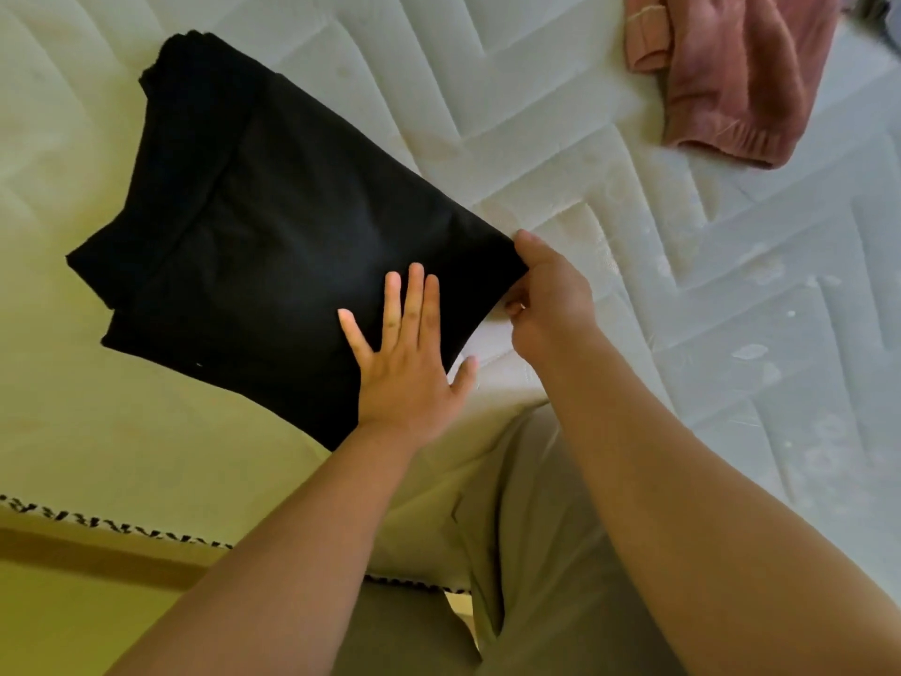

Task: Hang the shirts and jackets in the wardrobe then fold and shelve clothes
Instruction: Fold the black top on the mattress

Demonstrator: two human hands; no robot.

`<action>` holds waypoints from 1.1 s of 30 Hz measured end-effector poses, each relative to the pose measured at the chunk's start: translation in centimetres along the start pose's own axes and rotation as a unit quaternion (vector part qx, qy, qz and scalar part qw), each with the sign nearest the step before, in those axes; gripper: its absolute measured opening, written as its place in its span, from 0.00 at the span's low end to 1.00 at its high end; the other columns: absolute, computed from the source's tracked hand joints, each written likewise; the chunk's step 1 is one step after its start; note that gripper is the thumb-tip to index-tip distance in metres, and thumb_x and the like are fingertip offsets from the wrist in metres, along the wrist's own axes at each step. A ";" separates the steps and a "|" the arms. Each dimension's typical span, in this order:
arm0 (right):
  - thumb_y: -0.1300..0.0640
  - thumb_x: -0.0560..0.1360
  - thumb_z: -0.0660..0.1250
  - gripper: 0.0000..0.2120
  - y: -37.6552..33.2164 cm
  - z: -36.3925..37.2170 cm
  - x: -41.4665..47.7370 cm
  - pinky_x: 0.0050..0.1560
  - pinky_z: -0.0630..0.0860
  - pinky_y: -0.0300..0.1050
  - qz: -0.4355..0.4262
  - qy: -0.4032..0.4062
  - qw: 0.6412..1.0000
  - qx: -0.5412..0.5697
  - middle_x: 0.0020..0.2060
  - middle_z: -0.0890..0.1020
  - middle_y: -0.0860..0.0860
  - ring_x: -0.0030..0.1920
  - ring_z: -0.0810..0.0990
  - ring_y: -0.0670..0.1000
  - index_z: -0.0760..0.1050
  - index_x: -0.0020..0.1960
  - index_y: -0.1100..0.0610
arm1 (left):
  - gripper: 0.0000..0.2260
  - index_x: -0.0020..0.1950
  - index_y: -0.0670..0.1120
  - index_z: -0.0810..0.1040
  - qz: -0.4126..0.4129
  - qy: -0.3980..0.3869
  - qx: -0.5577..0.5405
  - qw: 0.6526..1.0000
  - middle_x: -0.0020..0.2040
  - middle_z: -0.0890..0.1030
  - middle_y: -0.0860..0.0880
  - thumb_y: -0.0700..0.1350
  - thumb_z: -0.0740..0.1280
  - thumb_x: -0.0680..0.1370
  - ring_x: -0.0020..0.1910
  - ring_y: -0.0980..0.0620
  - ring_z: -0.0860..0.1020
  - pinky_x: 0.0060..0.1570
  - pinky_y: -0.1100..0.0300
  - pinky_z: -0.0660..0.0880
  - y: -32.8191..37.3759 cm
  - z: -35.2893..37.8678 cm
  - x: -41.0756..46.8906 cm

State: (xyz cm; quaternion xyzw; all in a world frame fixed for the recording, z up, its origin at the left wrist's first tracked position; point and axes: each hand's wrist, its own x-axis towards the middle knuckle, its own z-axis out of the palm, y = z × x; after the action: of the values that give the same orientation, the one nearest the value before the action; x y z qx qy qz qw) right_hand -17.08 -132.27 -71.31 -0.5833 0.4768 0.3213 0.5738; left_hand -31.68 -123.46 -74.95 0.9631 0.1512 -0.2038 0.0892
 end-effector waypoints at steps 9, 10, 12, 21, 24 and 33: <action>0.27 0.70 0.64 0.29 6.4 0.6 -4.3 0.30 0.73 0.29 0.004 -0.093 0.963 -0.254 0.43 0.81 0.42 0.40 0.81 0.42 0.75 0.57 0.50 | 0.23 0.77 0.49 0.66 0.000 0.249 -0.012 0.968 0.78 0.66 0.48 0.56 0.53 0.84 0.78 0.46 0.62 0.73 0.41 0.58 -5.9 -8.6 9.5; 0.28 0.72 0.63 0.27 6.8 1.0 -4.5 0.30 0.72 0.30 0.008 -0.101 0.959 -0.265 0.43 0.81 0.43 0.40 0.80 0.42 0.75 0.56 0.50 | 0.24 0.78 0.50 0.64 0.004 0.221 0.006 0.975 0.79 0.63 0.47 0.58 0.52 0.84 0.79 0.46 0.58 0.75 0.40 0.56 -7.4 -8.9 10.9; 0.32 0.76 0.61 0.24 7.4 1.6 -4.6 0.33 0.73 0.34 0.001 -0.099 0.957 -0.272 0.41 0.81 0.46 0.40 0.80 0.44 0.76 0.51 0.52 | 0.27 0.80 0.50 0.59 0.009 0.138 0.029 0.990 0.81 0.57 0.47 0.60 0.50 0.83 0.81 0.46 0.52 0.77 0.38 0.50 -10.0 -8.6 12.8; 0.37 0.80 0.57 0.16 -6.8 2.3 -0.2 0.34 0.75 0.36 -0.346 -0.007 0.869 -0.354 0.38 0.79 0.46 0.36 0.79 0.42 0.73 0.46 0.49 | 0.30 0.81 0.50 0.57 -0.285 0.198 -0.106 0.932 0.82 0.54 0.46 0.62 0.45 0.82 0.81 0.46 0.50 0.76 0.35 0.43 -8.2 -7.8 15.3; 0.33 0.79 0.56 0.19 -8.2 1.1 2.1 0.34 0.71 0.31 -0.323 -0.031 0.840 -0.436 0.40 0.79 0.41 0.39 0.78 0.37 0.73 0.50 0.48 | 0.30 0.81 0.49 0.57 -0.132 0.234 -0.075 0.960 0.82 0.55 0.45 0.62 0.47 0.83 0.81 0.44 0.53 0.76 0.37 0.45 -4.1 -7.0 13.5; 0.34 0.80 0.52 0.19 -3.1 -2.0 2.2 0.32 0.67 0.33 -0.300 0.002 0.810 -0.504 0.37 0.76 0.42 0.35 0.76 0.42 0.69 0.50 0.49 | 0.31 0.82 0.51 0.52 -0.061 0.201 -0.027 0.977 0.82 0.53 0.47 0.64 0.44 0.82 0.81 0.44 0.50 0.77 0.37 0.48 -2.2 -2.5 13.1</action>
State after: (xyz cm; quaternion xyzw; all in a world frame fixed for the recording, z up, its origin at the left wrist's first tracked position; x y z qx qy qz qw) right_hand -13.85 -134.93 -71.96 -0.9053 0.0501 0.3270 0.2663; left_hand -20.09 -117.48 -78.42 0.9707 0.2296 -0.0066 0.0704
